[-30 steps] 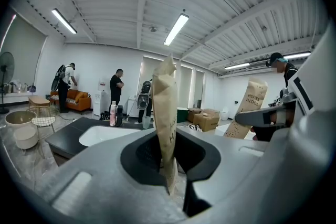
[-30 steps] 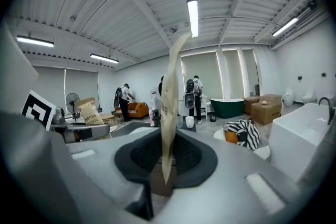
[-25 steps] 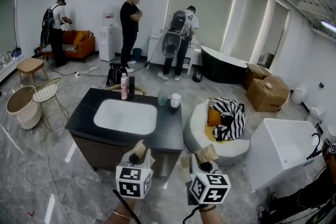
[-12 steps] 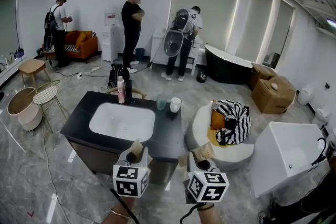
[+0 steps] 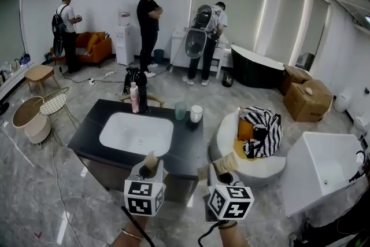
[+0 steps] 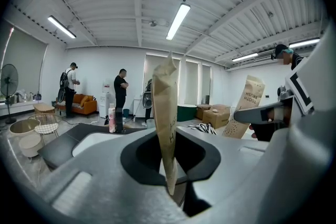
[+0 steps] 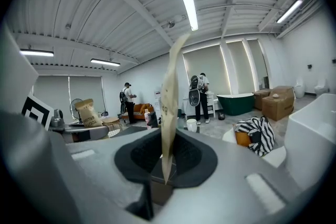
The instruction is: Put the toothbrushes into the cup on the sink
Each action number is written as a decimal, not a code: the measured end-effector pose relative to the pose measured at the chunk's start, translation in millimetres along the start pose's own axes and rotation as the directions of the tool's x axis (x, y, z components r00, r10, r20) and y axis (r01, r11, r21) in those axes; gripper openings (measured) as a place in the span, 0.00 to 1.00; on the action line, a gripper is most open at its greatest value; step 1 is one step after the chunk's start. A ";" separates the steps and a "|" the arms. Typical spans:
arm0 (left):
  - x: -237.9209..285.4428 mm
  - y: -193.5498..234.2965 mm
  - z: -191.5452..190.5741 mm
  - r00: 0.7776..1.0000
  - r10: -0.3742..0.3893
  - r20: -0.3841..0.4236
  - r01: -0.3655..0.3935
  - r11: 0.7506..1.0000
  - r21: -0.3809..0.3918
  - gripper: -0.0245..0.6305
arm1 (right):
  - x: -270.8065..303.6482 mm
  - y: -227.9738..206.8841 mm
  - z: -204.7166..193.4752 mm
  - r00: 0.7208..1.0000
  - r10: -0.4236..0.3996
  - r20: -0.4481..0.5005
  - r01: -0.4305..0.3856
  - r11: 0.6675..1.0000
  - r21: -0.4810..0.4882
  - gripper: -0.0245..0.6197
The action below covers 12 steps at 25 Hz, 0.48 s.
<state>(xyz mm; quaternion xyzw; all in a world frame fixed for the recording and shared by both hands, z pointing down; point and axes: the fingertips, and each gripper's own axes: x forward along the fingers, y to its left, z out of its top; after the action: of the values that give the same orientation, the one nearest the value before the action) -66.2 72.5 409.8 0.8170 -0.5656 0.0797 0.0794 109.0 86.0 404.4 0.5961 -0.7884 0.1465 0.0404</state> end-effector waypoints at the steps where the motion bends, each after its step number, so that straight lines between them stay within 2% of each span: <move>1: 2.2 1.5 0.7 1.000 0.001 0.000 -0.001 1.000 0.002 0.09 | 2.4 -1.2 0.1 1.000 -0.001 0.000 0.001 1.000 0.003 0.11; 6: 19.9 11.1 1.3 1.000 0.006 0.000 -0.006 1.000 -0.012 0.09 | 17.1 -10.4 -1.5 1.000 -0.014 -0.011 0.014 1.000 0.015 0.11; 12: 58.6 19.4 4.4 1.000 -0.025 0.000 0.025 0.999 -0.025 0.09 | 47.6 -18.9 7.1 1.000 -0.017 -0.004 0.017 1.000 0.010 0.11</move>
<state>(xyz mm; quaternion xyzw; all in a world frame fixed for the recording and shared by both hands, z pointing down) -63.8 11.4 419.2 0.8228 -0.5564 0.0718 0.0909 114.2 35.2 412.5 0.6026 -0.7825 0.1514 0.0400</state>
